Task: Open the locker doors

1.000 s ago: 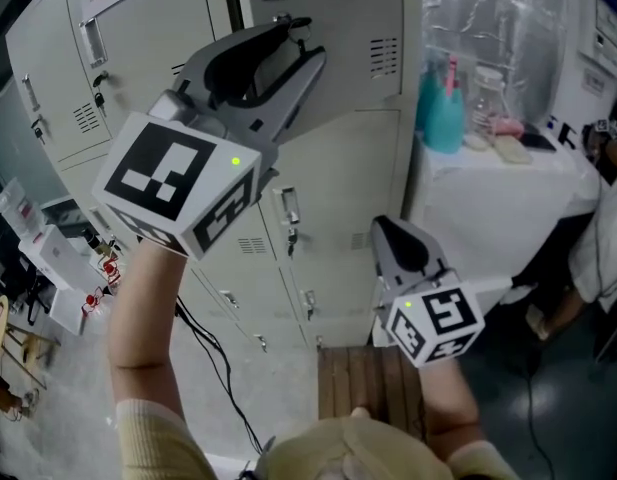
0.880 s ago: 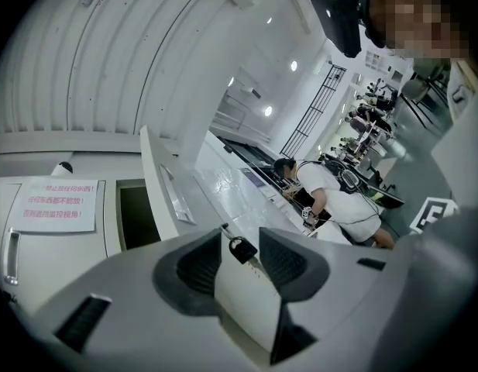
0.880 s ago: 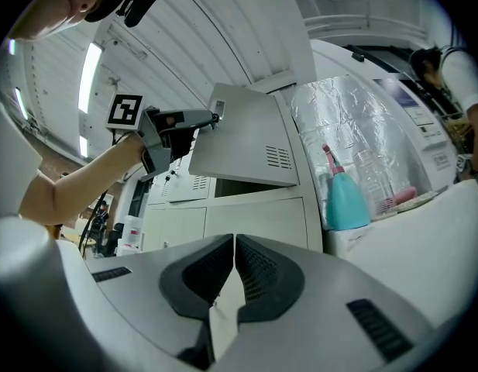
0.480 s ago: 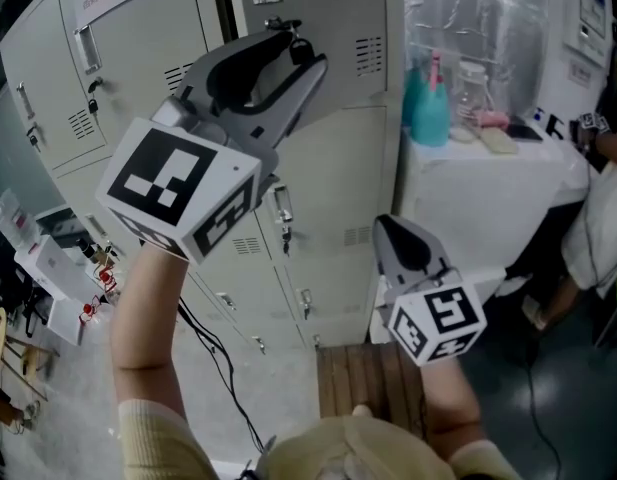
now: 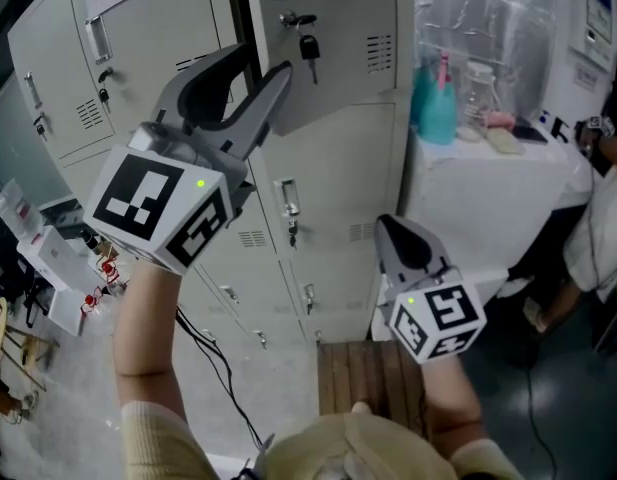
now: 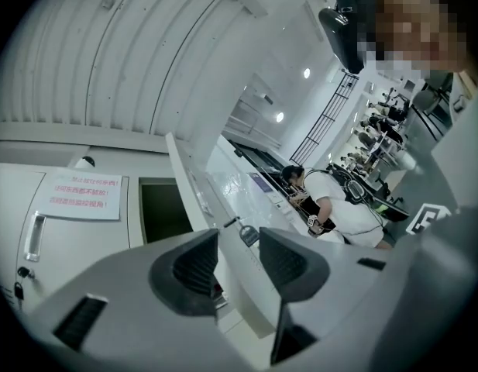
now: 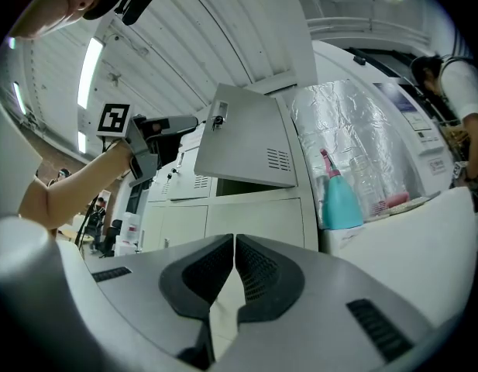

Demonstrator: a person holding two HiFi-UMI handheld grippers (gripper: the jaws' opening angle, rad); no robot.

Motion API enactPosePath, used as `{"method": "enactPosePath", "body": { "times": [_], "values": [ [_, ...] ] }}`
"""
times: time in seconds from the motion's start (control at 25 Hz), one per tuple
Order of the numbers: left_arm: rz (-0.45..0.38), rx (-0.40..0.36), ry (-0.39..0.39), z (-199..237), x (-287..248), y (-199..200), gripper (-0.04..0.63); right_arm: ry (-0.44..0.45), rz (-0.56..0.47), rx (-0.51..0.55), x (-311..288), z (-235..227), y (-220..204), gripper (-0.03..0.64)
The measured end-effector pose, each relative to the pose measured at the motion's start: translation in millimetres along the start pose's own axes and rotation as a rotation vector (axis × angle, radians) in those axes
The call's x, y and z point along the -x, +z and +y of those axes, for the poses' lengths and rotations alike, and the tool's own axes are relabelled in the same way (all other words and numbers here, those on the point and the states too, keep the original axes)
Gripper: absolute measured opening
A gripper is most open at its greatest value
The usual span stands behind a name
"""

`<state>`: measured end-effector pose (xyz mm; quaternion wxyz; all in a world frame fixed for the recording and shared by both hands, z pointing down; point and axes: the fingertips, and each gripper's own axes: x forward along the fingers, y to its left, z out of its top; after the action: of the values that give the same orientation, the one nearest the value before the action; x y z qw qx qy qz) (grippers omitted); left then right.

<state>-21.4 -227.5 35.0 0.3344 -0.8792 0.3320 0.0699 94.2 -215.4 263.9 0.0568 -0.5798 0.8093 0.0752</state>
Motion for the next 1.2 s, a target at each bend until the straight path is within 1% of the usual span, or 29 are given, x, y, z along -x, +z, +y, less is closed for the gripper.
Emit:
{"method": "enactPosePath", "body": {
  "times": [0.2,0.28,0.4,0.6,0.8,1.04,1.2],
  "values": [
    [0.064,0.056,0.007,3,8,-34,0.15,0.016,0.004,-0.008,-2,4,-3,0.003],
    [0.076,0.084,0.002,2,9,-46,0.155,0.025,0.007,-0.011,-4,6,-4,0.003],
    [0.096,0.106,-0.006,-3,9,-61,0.161,0.034,0.013,-0.016,-6,8,-7,0.003],
    [0.124,0.148,-0.028,-11,6,-78,0.169,0.038,0.019,-0.021,-7,7,-11,0.003],
    [0.113,0.143,-0.051,-19,3,-80,0.169,0.034,0.026,-0.025,-7,3,-15,0.003],
    [0.087,0.13,-0.07,-29,5,-72,0.167,0.037,0.035,-0.027,-7,1,-18,0.003],
    [0.072,0.109,-0.11,-45,5,-63,0.167,0.041,0.039,-0.033,-8,2,-20,0.003]
  ]
}}
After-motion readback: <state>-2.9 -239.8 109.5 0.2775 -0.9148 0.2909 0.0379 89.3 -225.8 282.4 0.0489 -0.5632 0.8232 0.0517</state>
